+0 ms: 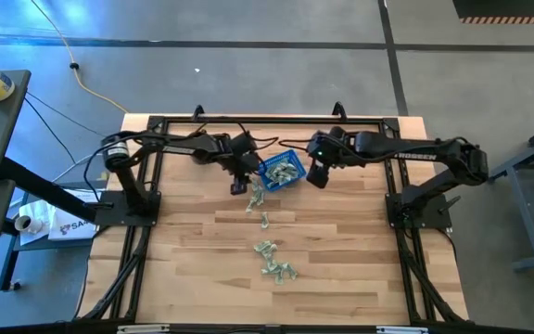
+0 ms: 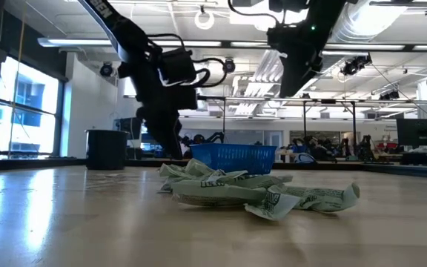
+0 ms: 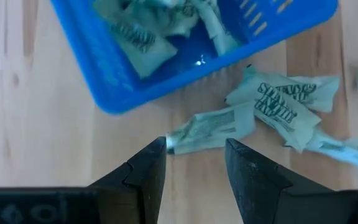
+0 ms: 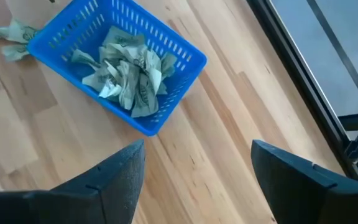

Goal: Pick and place Stevia / Truvia into bins
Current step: Put the green stevia packet into the blue bin

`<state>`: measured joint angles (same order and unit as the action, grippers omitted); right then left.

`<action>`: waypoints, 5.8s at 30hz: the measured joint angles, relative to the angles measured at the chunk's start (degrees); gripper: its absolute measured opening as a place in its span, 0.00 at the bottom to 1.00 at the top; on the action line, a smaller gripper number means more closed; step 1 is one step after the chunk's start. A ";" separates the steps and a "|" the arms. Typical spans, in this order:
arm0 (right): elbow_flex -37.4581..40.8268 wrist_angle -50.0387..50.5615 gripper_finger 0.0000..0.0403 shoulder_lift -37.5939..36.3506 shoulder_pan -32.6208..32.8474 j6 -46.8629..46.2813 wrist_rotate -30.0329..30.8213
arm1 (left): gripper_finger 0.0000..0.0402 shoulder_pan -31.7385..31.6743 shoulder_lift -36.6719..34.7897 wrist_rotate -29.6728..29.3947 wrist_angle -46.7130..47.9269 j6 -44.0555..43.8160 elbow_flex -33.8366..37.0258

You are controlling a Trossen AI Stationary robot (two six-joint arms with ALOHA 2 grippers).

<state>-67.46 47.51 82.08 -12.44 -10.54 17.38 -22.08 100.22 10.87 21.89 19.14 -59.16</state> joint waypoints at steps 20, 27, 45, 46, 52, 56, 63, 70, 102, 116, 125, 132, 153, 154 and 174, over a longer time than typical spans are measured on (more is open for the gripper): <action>0.00 -0.10 0.70 0.00 -0.81 0.46 1.96 | 0.50 1.10 5.48 2.03 -4.48 13.87 -0.06; 0.00 -0.19 0.70 0.00 -0.79 -0.56 2.45 | 0.47 1.10 6.18 1.04 -2.10 14.03 -0.42; 0.02 -0.12 0.70 0.02 -0.79 -2.68 4.76 | 0.10 1.08 -6.17 -3.57 10.20 7.95 -3.71; 0.02 -0.11 0.70 0.02 -0.79 -2.66 4.78 | 0.09 1.08 -6.93 -3.39 8.75 7.70 -4.55; 0.02 1.50 0.70 0.02 -0.69 -4.54 4.73 | 0.07 1.08 -6.24 0.20 -2.90 7.88 -11.39; 0.02 4.68 0.70 0.03 0.59 -7.12 4.74 | 0.07 1.08 -0.52 2.32 -2.71 8.84 -15.54; 0.02 8.25 0.70 0.04 4.10 -10.95 5.62 | 0.08 1.08 7.91 5.24 -3.95 9.09 -21.67; 0.02 10.89 0.70 0.04 7.27 -15.93 9.08 | 0.10 1.08 12.53 6.25 -4.19 9.09 -23.34; 1.18 8.40 0.70 0.04 12.99 -12.35 7.33 | 0.54 8.24 -1.14 -5.73 20.22 -16.89 -19.69; 11.29 -8.80 0.70 0.09 20.12 -18.12 2.06 | 0.56 20.30 -1.73 -14.65 9.69 -49.71 -2.53; 11.26 -10.89 0.70 0.52 20.95 -20.71 8.23 | 0.60 20.26 0.30 -14.98 7.62 -58.91 -1.88; 11.19 -11.70 0.70 0.55 20.71 -22.75 4.75 | 0.58 19.84 1.64 -15.72 6.59 -56.68 -1.85; -3.77 -16.77 0.70 22.68 41.47 -47.10 -6.89 | 0.50 22.59 -8.47 -20.17 21.61 -39.23 -1.84; -5.14 -15.85 0.70 24.27 42.09 -48.42 -6.13 | 0.50 22.59 -8.56 -20.17 21.74 -38.62 -1.84; -17.40 0.36 0.27 39.69 42.70 -55.09 -5.70 | 0.49 22.57 -8.70 -20.76 25.18 -35.87 -1.84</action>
<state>-84.86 47.87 121.78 30.26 -65.64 11.68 0.50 91.53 -9.89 47.07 -16.73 -60.99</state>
